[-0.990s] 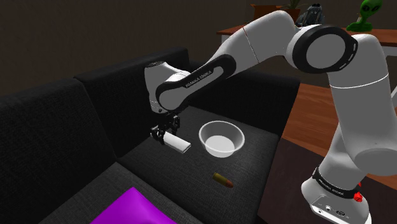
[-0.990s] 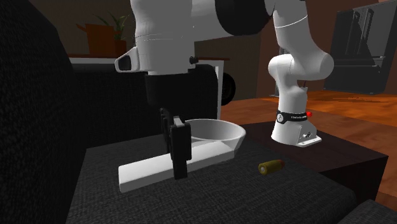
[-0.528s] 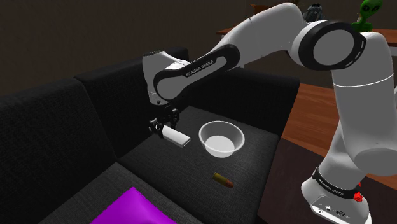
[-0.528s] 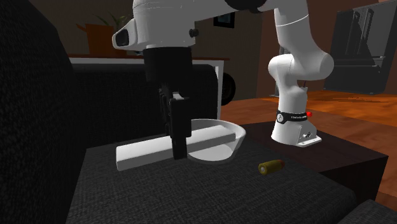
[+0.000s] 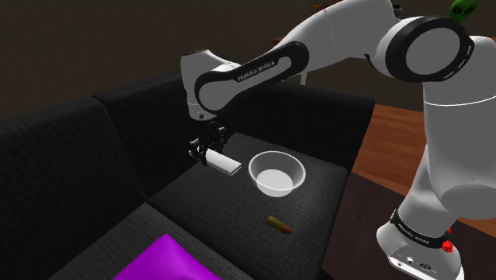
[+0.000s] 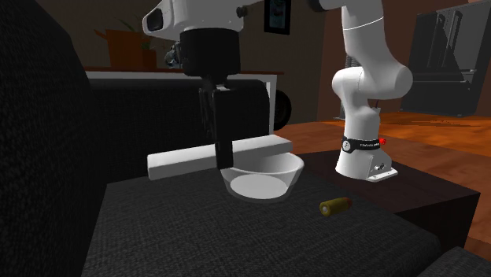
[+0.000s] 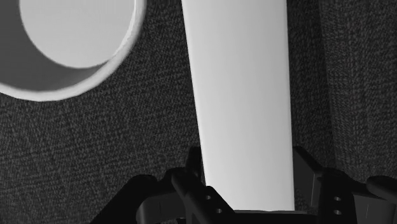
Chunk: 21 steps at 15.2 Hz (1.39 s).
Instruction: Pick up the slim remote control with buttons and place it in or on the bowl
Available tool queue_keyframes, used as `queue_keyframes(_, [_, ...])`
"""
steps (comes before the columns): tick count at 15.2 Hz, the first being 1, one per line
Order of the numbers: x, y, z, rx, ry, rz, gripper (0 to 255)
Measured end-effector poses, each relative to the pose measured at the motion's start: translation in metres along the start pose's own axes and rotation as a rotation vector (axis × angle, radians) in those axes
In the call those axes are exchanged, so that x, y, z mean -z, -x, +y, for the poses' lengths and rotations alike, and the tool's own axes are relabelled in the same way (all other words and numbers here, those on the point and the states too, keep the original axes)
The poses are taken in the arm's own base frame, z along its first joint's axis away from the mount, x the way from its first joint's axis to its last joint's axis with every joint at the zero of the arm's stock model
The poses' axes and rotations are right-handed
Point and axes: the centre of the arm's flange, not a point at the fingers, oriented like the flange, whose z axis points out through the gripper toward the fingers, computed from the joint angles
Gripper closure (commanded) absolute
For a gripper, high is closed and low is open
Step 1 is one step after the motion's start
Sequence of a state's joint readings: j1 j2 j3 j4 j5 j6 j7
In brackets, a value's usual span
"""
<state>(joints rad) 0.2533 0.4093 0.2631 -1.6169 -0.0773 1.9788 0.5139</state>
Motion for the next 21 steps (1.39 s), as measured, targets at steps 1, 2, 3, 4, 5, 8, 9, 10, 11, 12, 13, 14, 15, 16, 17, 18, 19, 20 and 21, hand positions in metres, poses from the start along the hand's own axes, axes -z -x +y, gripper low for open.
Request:
queue_keyframes(1, [0.001, 0.008, 0.009, 0.0, 0.0, 0.0, 255])
queue_keyframes(2, [0.001, 0.014, 0.019, 0.0, 0.0, 0.0, 255])
queue_keyframes(3, [0.0, 0.023, 0.029, 0.0, 0.0, 0.0, 255])
queue_keyframes(4, [0.0, 0.029, 0.04, 0.0, 0.0, 0.0, 255])
queue_keyframes(5, [0.0, 0.038, 0.052, -0.001, 0.0, -0.001, 255])
queue_keyframes(8, [-0.001, 0.059, 0.085, -0.001, 0.0, 0.0, 255])
queue_keyframes(9, [0.0, 0.069, 0.097, -0.001, 0.0, -0.001, 255])
queue_keyframes(10, [0.001, 0.075, 0.106, 0.0, 0.0, 0.0, 255])
queue_keyframes(11, [0.001, 0.084, 0.116, -0.001, 0.001, 0.0, 255])
queue_keyframes(12, [0.0, 0.09, 0.123, 0.0, 0.001, 0.0, 255])
queue_keyframes(13, [0.001, 0.096, 0.135, -0.001, 0.0, -0.001, 255])
queue_keyframes(14, [0.001, 0.106, 0.145, -0.001, 0.001, 0.0, 255])
queue_keyframes(15, [0.0, 0.115, 0.158, -0.001, 0.0, 0.0, 255])
queue_keyframes(16, [0.001, 0.122, 0.169, -0.001, 0.001, 0.0, 255])
queue_keyframes(17, [0.001, 0.129, 0.18, -0.001, 0.001, 0.0, 255])
queue_keyframes(18, [-0.002, 0.132, 0.184, -0.001, 0.0, 0.0, 255])
queue_keyframes(19, [-0.006, 0.133, 0.187, -0.001, 0.0, 0.0, 255])
queue_keyframes(20, [-0.012, 0.133, 0.188, 0.0, 0.0, 0.0, 255])
queue_keyframes(21, [-0.016, 0.134, 0.189, 0.0, 0.0, -0.001, 255])
